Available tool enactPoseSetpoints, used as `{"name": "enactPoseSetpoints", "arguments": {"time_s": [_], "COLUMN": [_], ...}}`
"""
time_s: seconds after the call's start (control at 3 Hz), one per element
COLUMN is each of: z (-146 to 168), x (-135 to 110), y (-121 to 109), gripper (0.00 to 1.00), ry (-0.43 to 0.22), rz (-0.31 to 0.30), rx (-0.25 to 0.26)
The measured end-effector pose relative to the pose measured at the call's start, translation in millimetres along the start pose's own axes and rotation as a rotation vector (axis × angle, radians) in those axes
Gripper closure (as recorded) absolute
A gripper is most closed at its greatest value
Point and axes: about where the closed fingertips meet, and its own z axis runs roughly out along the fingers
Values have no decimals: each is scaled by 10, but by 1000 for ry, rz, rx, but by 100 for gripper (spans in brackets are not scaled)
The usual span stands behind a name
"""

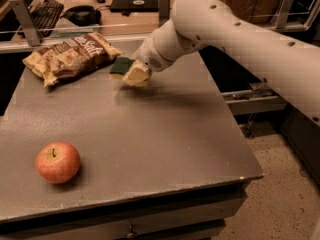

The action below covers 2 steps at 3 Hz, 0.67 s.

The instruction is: Move sponge near brown chip bag

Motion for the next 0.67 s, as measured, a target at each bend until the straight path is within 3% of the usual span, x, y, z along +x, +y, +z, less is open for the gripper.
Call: {"name": "enactPoseSetpoints", "arguments": {"time_s": [0.33, 0.67], "z": [337, 614], "x": [-200, -330], "y": [-91, -193], "gripper": [100, 83], "ry": [-23, -46], "rz": [-13, 1], "rx": [-19, -36]}}
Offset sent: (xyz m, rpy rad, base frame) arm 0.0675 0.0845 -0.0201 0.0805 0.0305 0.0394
